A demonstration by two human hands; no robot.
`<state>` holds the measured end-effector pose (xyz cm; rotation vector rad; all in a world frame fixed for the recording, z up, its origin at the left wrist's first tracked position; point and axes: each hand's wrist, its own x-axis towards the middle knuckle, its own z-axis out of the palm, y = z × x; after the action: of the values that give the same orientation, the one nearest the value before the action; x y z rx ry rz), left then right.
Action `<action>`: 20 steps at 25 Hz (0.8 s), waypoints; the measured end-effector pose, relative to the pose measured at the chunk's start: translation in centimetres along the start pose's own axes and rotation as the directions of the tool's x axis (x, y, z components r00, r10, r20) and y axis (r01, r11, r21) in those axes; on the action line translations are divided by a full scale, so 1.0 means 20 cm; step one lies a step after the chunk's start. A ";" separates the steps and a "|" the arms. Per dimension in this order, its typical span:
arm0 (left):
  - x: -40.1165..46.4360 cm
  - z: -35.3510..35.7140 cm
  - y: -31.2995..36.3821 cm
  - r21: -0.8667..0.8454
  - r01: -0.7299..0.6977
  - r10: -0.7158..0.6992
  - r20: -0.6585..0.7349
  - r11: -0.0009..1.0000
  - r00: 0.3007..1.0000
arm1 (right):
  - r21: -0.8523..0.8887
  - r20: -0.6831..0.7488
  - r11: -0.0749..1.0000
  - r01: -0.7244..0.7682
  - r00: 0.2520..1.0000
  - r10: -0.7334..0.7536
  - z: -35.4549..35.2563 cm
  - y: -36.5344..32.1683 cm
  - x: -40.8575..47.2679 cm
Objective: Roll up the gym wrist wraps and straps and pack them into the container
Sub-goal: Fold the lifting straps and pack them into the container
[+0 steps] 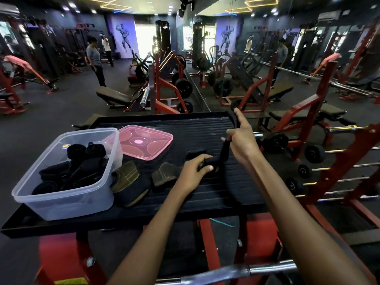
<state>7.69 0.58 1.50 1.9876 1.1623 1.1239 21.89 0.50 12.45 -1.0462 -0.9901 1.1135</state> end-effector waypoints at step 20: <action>-0.06 0.06 -0.02 0.074 -0.005 0.017 -0.168 0.997 0.986 | 0.356 0.085 0.911 -0.209 0.978 0.191 -0.26 0.03 -0.02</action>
<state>8.25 -0.30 0.24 1.9867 1.2969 1.2927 26.77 -0.51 10.68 -0.8321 -0.6862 1.4350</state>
